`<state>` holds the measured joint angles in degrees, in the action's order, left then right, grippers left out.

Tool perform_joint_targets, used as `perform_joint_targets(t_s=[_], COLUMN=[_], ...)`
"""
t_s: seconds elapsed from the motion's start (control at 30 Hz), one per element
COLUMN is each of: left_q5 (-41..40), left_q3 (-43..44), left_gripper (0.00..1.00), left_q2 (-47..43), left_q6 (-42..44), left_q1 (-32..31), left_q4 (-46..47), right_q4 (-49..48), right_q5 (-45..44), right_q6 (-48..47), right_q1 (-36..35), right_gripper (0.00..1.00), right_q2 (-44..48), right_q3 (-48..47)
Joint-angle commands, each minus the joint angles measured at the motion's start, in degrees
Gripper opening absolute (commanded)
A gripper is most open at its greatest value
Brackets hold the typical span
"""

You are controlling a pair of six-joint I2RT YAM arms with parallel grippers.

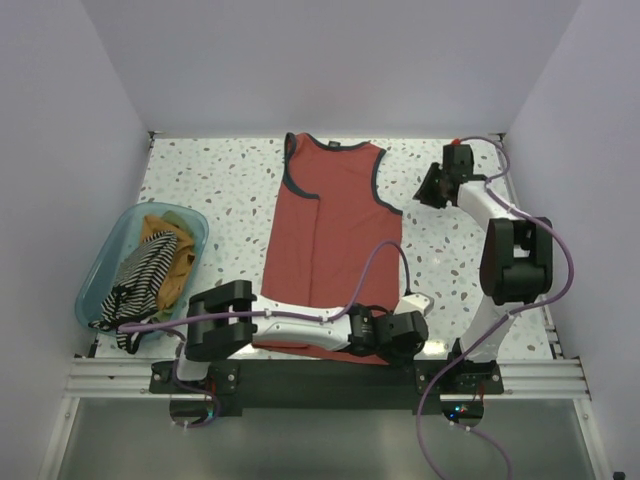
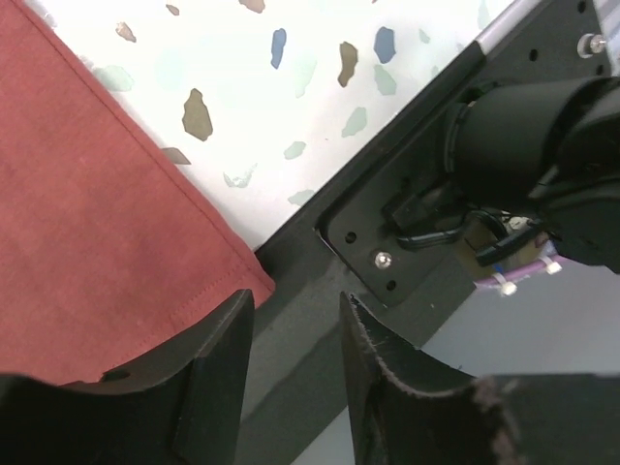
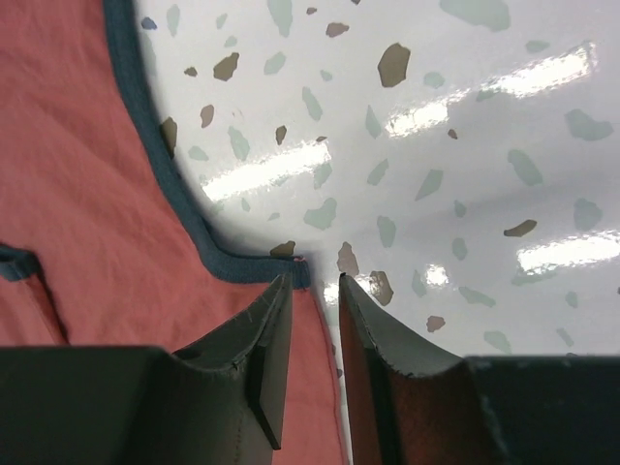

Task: Fold and stack the tank tops
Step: Fold the tank top

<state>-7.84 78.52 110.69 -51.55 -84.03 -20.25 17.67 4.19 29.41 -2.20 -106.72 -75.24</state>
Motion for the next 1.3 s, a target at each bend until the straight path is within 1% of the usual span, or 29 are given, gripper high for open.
perform_joint_targets(t_s=[0.0,0.13,0.27,0.37,0.47,0.53,0.57,0.6,0.67,0.73,0.83,0.9,0.97,1.03,1.27], left_q5=[-1.74,-2.44,-4.03,-4.29,-4.47,-4.99,-5.26,-5.78,-6.4,-6.93,-6.41,-5.88,-5.96,-5.53,-4.91], left_q3=[2.42,3.13,3.48,3.39,3.22,3.04,3.04,2.69,1.73,-1.69,-7.67,-10.39,-11.11,-12.25,-13.66], left_gripper=[0.45,0.42,0.41,0.35,0.23,0.12,0.04,0.01,0.0,0.0,0.0,0.0,0.0,0.0,0.0], left_q2=[2.15,4.09,4.97,5.32,5.32,4.71,4.36,3.83,1.3,-1.35,-8.1,-9.61,-10.67,-11.11,-11.82], left_q6=[-0.92,-1.53,-1.71,-1.71,-1.63,-1.45,-1.36,-1.27,-1.53,-2.15,-3.12,-3.29,-3.64,-4.26,-5.23], left_q1=[-0.08,-0.17,-0.08,-0.08,-0.17,-0.17,-0.17,-0.08,-0.08,-0.08,0.62,0.97,1.15,1.15,1.24], left_q4=[0.65,-0.66,-1.81,-1.99,-2.16,-2.25,-2.34,-2.42,-1.9,0.46,4.85,6.27,6.36,6.89,7.33], right_q4=[-0.18,-0.97,-1.59,-2.02,-2.82,-2.99,-3.08,-3.17,-4.13,-5.88,-7.38,-8.26,-9.23,-8.54,-3.87], right_q5=[-1.29,0.03,0.73,1.79,2.49,2.76,2.76,3.45,4.07,5.91,6.97,7.33,7.68,6.02,-1.28], right_q6=[1.35,1.35,1.35,1.18,0.92,0.04,-0.31,-1.01,-1.37,-1.98,-2.34,-2.43,-2.51,-2.86,-3.04], right_q1=[0.61,0.53,0.53,0.53,0.53,0.53,0.61,0.53,0.53,0.53,-0.09,-0.79,-1.58,-3.59,-4.4], right_gripper=[0.3,0.29,0.29,0.29,0.29,0.28,0.28,0.28,0.28,0.3,0.37,0.38,0.39,0.39,0.38], right_q2=[3.44,3.71,4.5,4.67,5.03,4.85,4.68,4.5,4.32,3.98,2.92,2.04,0.99,-0.41,-2.44], right_q3=[0.45,1.32,2.12,2.73,3.61,3.96,3.96,4.14,4.93,6.24,6.6,6.34,5.81,4.67,2.73])
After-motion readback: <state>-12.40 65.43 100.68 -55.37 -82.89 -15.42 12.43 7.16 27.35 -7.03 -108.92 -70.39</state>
